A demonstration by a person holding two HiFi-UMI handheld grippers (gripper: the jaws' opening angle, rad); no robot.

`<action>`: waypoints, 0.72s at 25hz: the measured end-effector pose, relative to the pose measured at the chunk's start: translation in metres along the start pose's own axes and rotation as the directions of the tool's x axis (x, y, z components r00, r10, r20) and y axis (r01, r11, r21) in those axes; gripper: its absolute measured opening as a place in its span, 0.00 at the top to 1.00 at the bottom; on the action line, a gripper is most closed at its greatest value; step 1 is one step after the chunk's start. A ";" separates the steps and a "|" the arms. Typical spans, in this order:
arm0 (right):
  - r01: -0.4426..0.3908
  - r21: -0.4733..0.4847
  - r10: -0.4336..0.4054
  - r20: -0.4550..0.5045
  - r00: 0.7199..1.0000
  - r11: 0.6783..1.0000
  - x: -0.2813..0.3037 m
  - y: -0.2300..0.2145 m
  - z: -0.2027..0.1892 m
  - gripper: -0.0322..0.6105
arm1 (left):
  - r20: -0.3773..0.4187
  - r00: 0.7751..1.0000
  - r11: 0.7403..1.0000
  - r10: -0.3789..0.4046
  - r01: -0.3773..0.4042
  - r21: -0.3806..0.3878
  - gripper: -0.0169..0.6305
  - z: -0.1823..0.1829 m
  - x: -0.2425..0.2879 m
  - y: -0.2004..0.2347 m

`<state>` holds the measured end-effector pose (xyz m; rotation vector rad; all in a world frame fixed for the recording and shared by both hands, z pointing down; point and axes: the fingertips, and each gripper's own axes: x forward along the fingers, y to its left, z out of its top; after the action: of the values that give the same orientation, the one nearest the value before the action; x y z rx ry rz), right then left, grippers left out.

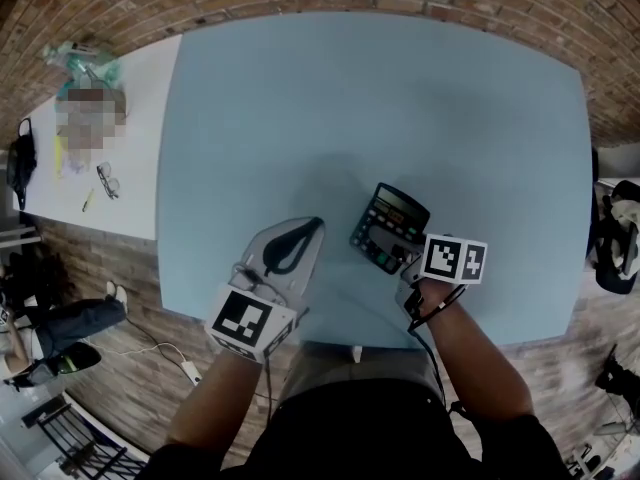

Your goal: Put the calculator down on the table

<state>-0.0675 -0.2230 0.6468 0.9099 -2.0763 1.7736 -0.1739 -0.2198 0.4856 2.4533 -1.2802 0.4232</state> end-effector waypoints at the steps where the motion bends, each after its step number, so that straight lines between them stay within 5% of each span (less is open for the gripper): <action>1: 0.005 -0.004 -0.005 0.000 1.000 1.000 0.000 -0.001 0.000 0.28 | -0.004 1.000 1.000 -0.002 0.002 0.002 0.97 0.000 0.000 -0.001; 18: 0.073 0.009 -0.073 0.021 0.997 0.997 -0.021 -0.020 -0.002 0.25 | 0.001 1.000 0.999 -0.026 0.026 0.039 0.97 0.013 0.008 -0.016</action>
<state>-0.0397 -0.2160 0.6513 0.9976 -2.0228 1.7444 -0.1551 -0.2225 0.4747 2.5003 -1.2501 0.4431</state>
